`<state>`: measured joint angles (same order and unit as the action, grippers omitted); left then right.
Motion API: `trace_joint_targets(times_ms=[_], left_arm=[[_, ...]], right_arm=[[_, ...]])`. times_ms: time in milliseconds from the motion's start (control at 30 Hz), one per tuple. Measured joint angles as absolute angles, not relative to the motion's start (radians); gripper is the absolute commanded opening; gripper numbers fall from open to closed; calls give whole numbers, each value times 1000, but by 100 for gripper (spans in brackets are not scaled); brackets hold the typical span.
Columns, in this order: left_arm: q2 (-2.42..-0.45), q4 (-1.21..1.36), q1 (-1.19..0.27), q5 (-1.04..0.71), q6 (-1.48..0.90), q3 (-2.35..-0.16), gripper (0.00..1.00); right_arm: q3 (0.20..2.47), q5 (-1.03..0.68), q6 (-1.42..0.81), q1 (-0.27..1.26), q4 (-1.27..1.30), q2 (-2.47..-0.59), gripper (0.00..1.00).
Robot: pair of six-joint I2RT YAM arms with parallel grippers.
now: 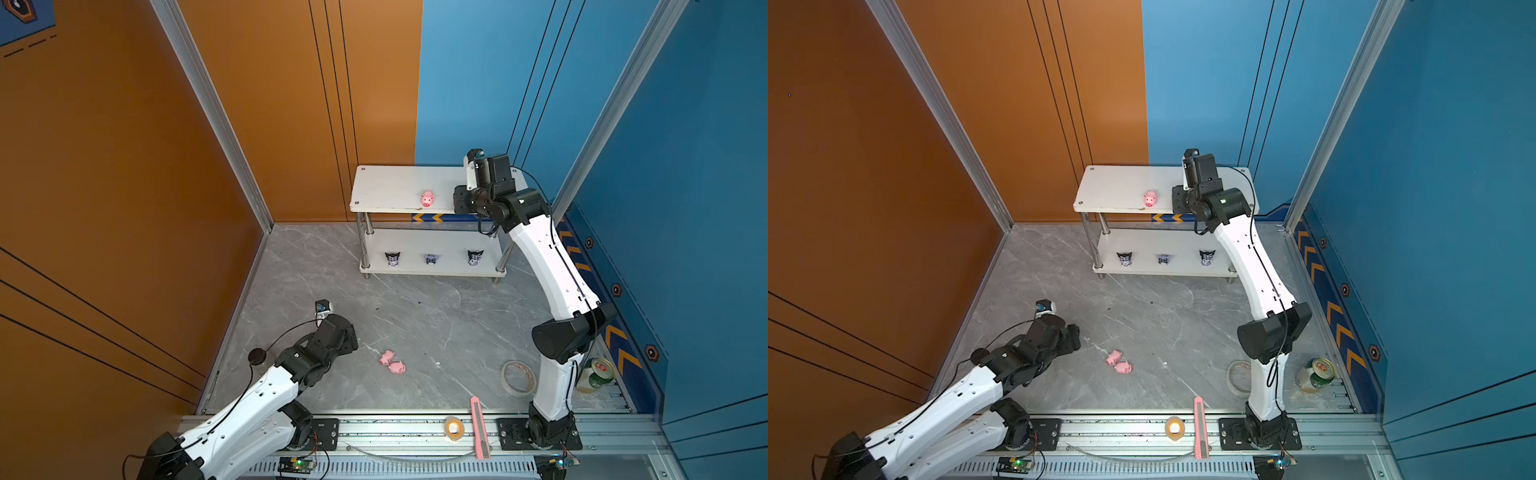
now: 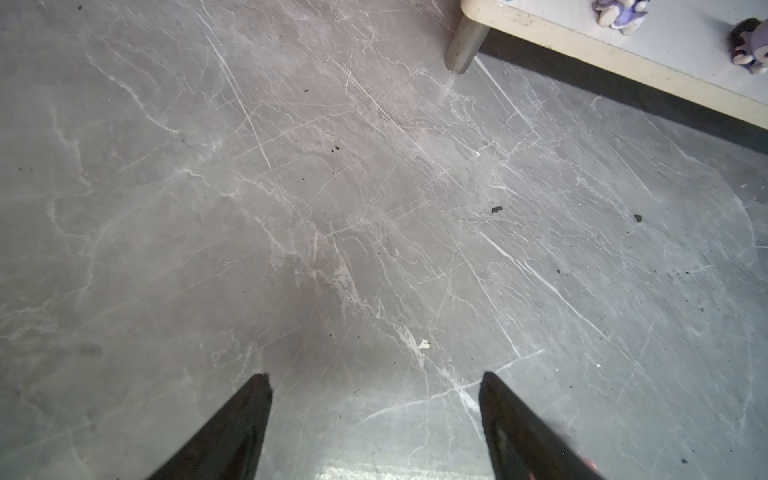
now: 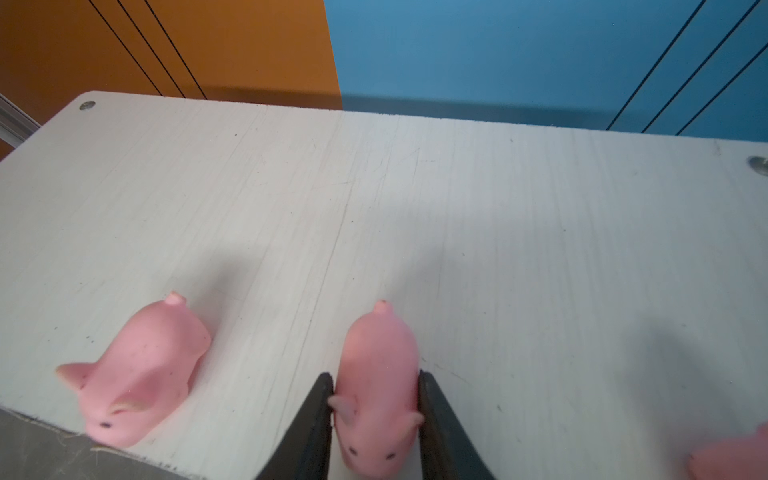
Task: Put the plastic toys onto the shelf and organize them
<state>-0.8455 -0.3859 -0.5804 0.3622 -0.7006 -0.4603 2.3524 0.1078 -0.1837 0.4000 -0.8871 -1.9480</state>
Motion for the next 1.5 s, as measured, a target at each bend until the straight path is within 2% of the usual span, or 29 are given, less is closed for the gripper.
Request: trace_joint_targets(times_ms=[933,1133,1500], left_arm=[[-813,-386,-577,354,-701,-460,80],[-819,-386,-577,354,-701,-460,80],[-819,-386,-577,354,-701,-460,80]], right_arm=[[2257,108,-184,400,-854,-1882,29],[2256,107,-191,400,-854,-1882,43],[2255,108,-192,400,-855,-1882,55]])
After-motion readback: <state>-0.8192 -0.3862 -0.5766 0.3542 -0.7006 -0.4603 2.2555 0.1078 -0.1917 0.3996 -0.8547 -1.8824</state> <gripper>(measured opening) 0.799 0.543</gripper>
